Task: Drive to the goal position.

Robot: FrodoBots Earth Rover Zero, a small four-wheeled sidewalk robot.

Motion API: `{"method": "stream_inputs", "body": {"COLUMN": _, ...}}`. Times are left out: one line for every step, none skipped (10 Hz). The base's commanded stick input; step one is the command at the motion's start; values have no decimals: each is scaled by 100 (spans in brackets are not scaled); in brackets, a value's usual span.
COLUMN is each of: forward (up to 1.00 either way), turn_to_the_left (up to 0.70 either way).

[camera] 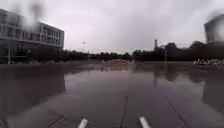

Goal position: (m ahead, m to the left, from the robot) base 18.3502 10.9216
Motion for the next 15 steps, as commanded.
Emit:
{"method": "stream_inputs", "body": {"forward": 100, "turn_to_the_left": 3}}
{"method": "stream_inputs", "body": {"forward": 100, "turn_to_the_left": 3}}
{"method": "stream_inputs", "body": {"forward": 100, "turn_to_the_left": 3}}
{"method": "stream_inputs", "body": {"forward": 100, "turn_to_the_left": 3}}
{"method": "stream_inputs", "body": {"forward": 100, "turn_to_the_left": 3}}
{"method": "stream_inputs", "body": {"forward": 100, "turn_to_the_left": 2}}
{"method": "stream_inputs", "body": {"forward": 100, "turn_to_the_left": 3}}
{"method": "stream_inputs", "body": {"forward": 100, "turn_to_the_left": 2}}
{"method": "stream_inputs", "body": {"forward": 100, "turn_to_the_left": 3}}
{"method": "stream_inputs", "body": {"forward": 100, "turn_to_the_left": 3}}
{"method": "stream_inputs", "body": {"forward": 100, "turn_to_the_left": 2}}
{"method": "stream_inputs", "body": {"forward": 100, "turn_to_the_left": 3}}
{"method": "stream_inputs", "body": {"forward": 100, "turn_to_the_left": 3}}
{"method": "stream_inputs", "body": {"forward": 100, "turn_to_the_left": 3}}
{"method": "stream_inputs", "body": {"forward": 100, "turn_to_the_left": 3}}
